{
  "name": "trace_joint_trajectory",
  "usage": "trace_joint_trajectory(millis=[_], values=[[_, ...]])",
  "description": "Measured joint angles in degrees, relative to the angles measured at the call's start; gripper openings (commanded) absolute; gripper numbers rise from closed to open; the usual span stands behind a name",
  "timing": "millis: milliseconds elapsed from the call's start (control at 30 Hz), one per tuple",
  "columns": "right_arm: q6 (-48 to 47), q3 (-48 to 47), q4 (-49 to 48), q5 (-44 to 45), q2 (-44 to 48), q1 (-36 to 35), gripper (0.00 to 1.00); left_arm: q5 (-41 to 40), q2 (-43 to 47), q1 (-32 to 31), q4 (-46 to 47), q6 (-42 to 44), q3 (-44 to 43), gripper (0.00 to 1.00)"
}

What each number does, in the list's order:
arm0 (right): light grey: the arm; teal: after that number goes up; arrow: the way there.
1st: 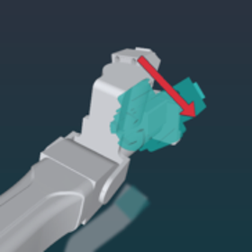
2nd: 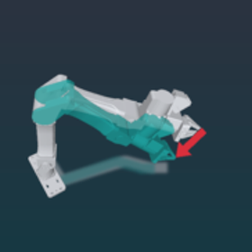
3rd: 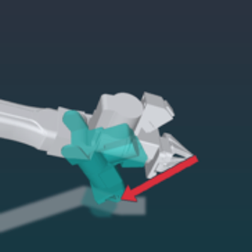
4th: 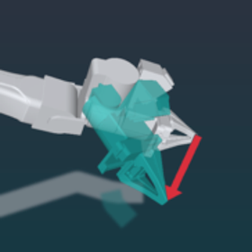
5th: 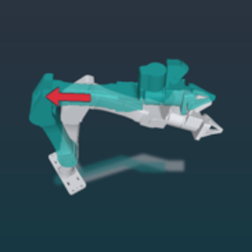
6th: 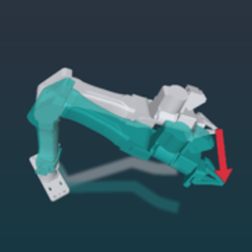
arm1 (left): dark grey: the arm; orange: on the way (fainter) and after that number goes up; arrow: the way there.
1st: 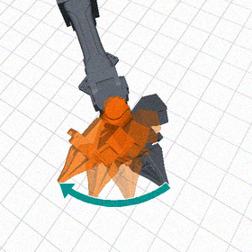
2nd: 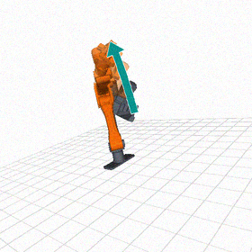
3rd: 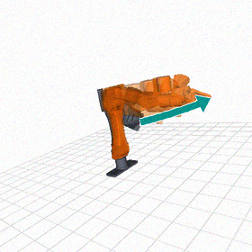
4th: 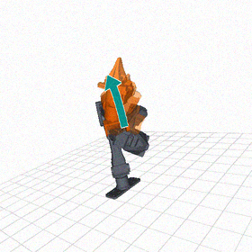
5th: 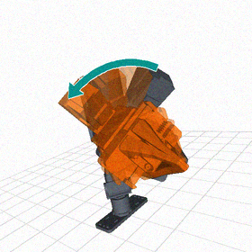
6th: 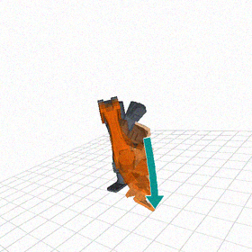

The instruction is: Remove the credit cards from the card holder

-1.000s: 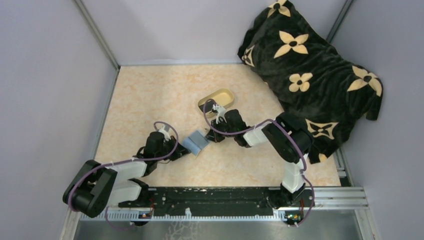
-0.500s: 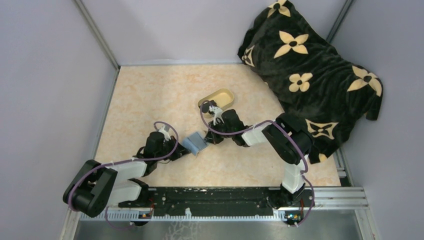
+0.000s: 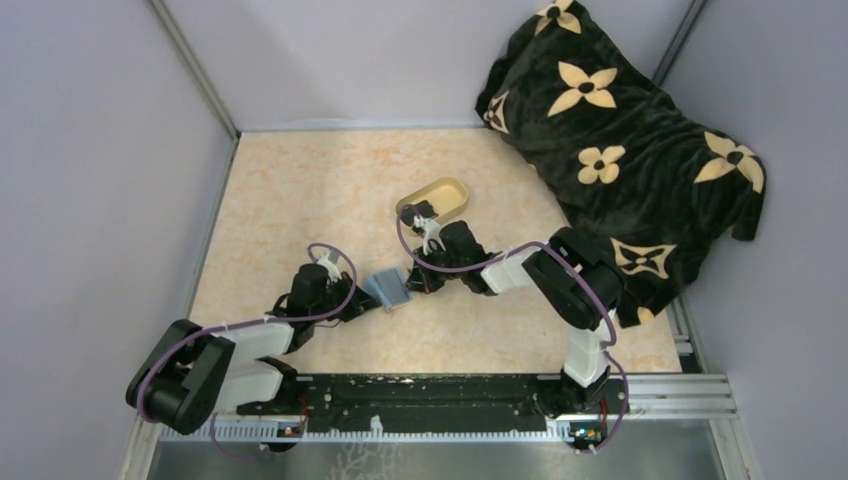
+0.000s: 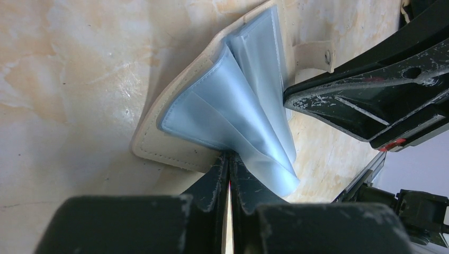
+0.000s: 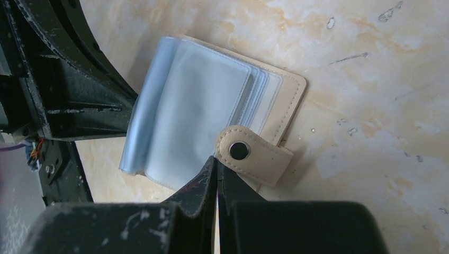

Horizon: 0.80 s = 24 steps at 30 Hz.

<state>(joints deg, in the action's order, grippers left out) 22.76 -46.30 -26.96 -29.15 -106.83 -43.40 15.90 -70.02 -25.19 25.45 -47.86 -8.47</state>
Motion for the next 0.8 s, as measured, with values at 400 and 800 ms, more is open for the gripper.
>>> trace_joint_trajectory(millis=[400,800], values=[[2.2,0.0,1.3,-2.6,2.9,-0.1,0.0,0.7,-0.2,0.3,-1.3,0.8,-0.8,0.08],[5.4,0.0,-5.6,-10.7,4.3,-3.9,0.0,-9.5,15.2,-2.8,-32.8,7.5,-13.0,0.13]])
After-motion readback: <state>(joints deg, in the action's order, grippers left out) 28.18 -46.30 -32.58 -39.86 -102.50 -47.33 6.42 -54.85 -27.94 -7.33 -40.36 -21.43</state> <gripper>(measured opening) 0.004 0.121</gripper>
